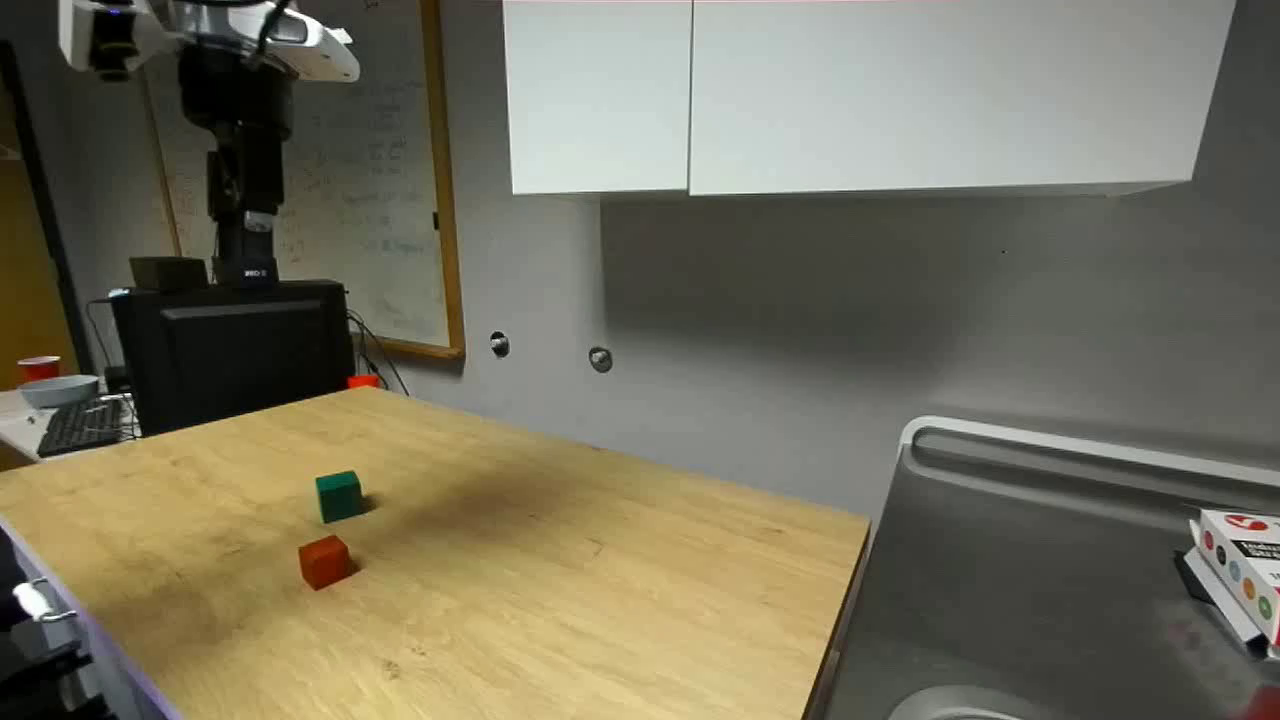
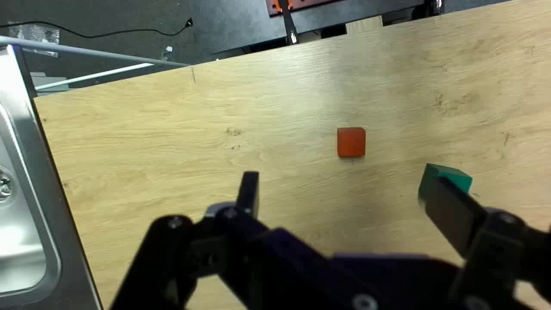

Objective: Pick up the orange cube and put it on top of the green cube

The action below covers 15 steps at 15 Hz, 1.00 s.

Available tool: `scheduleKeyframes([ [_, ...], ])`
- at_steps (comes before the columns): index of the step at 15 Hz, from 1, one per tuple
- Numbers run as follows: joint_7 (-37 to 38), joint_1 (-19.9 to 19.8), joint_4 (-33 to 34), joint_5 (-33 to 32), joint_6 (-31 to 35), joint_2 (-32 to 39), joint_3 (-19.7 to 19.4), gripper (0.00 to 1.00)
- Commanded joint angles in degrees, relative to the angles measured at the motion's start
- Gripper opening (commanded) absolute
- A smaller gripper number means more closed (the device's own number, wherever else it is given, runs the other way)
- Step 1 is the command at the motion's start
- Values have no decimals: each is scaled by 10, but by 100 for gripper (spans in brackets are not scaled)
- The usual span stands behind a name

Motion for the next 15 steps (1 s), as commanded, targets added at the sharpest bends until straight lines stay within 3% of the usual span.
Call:
scheduleKeyframes([
  [1,3,8,2,-3,-2,1,-6,100],
  [9,4,8,3,-2,-1,2,-6,100],
  [15,32,6,9,9,55,86,-9,100],
])
